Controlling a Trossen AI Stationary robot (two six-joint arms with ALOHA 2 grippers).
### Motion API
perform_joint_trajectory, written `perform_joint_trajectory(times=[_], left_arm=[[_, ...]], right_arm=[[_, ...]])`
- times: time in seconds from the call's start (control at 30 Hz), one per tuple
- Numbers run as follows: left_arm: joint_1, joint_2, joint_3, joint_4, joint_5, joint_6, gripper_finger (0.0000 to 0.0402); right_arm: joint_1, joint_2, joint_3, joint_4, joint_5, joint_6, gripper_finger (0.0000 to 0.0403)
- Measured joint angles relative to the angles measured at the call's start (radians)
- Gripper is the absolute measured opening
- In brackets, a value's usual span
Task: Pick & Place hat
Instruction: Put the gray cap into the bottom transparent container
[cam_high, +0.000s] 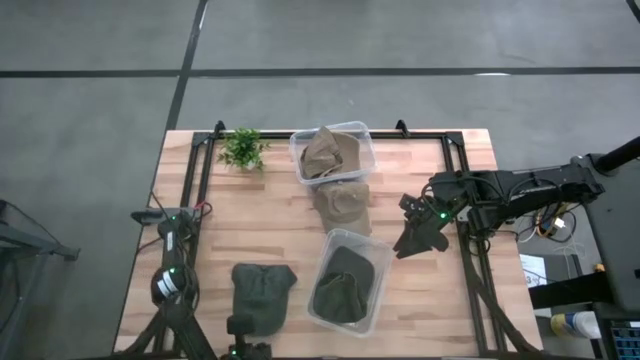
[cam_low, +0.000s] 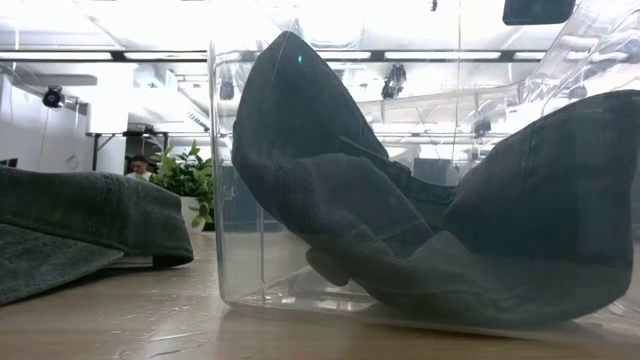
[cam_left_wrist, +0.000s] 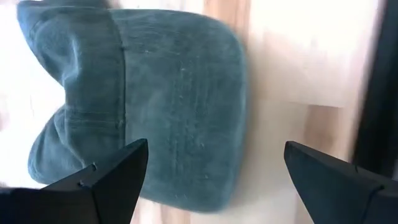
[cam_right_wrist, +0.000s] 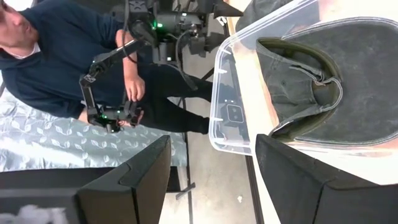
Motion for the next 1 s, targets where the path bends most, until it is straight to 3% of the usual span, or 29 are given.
perform_joint_trajectory(times=[0.2,0.33,0.5,0.73,0.87,1.0], left_arm=[[0.000,-0.001,-0.069,-0.003,-0.042,-0.022,0.0359],[0.001,-0.012,-0.104,-0.002,-0.046,-0.063,0.0327],[0.001,-0.025,-0.129,-0.003,-0.033,-0.042,0.0249],[0.001,-0.036,-0.112,-0.018,0.056,-0.095,0.0109],[-0.001,-0.058,-0.114,-0.025,0.055,-0.104,0.0033],[-0.004,-0.092,-0.124,-0.017,0.054,-0.143,0.0012]], right_arm=[[0.000,0.000,0.000,0.000,0.000,0.000,0.0228],[0.000,0.000,0.000,0.000,0.000,-0.002,0.0228],[0.000,0.000,0.000,0.000,0.000,-0.003,0.0228],[0.000,0.000,0.000,0.000,0.000,-0.003,0.0228],[0.000,0.000,0.000,0.000,0.000,-0.001,0.0228],[0.000,0.000,0.000,0.000,0.000,0.001,0.0228]])
